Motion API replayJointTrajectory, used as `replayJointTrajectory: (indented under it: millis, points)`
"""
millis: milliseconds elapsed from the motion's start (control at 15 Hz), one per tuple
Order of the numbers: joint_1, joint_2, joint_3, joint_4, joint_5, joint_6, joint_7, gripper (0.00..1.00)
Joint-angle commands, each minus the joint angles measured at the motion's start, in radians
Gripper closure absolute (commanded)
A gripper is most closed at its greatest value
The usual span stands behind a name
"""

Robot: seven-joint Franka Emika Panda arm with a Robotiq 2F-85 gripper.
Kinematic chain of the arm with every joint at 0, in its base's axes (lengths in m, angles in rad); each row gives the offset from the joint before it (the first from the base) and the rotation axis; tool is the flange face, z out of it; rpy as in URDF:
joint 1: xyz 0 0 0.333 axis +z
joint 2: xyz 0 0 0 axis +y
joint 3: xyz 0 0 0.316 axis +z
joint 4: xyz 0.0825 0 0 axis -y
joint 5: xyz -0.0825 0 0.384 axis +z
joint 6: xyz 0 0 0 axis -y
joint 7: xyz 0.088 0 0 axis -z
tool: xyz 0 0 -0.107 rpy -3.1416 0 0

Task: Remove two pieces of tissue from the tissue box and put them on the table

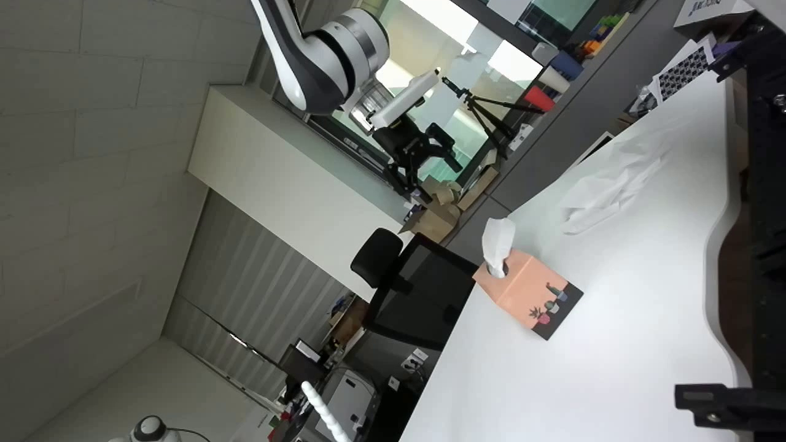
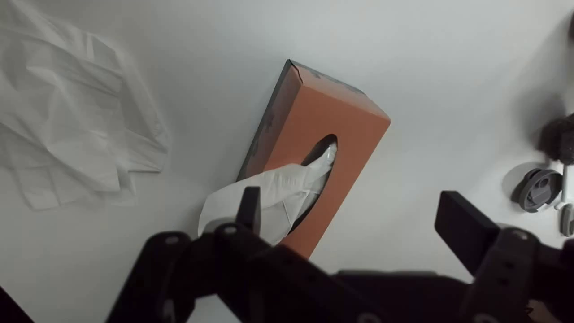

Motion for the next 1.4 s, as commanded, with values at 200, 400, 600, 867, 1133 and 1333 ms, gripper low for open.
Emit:
replayJointTrajectory:
  millis: [200, 400, 600, 867, 1133, 1333]
  points:
    - [0.021, -0.025, 0.001, -0.008, -0.004, -0.007, 0.005, 0.00]
    - [0.021, -0.034, 0.000, -0.012, -0.004, -0.007, 0.005, 0.00]
    - [0.021, -0.035, 0.000, -0.016, -0.004, -0.007, 0.005, 0.00]
    - [0.010, 0.020, -0.013, 0.029, -0.009, 0.040, -0.010, 0.00]
    - [0.011, 0.187, -0.075, 0.169, 0.081, 0.215, -0.066, 0.00]
    - [0.005, 0.342, -0.102, 0.325, 0.254, 0.251, -0.159, 0.00]
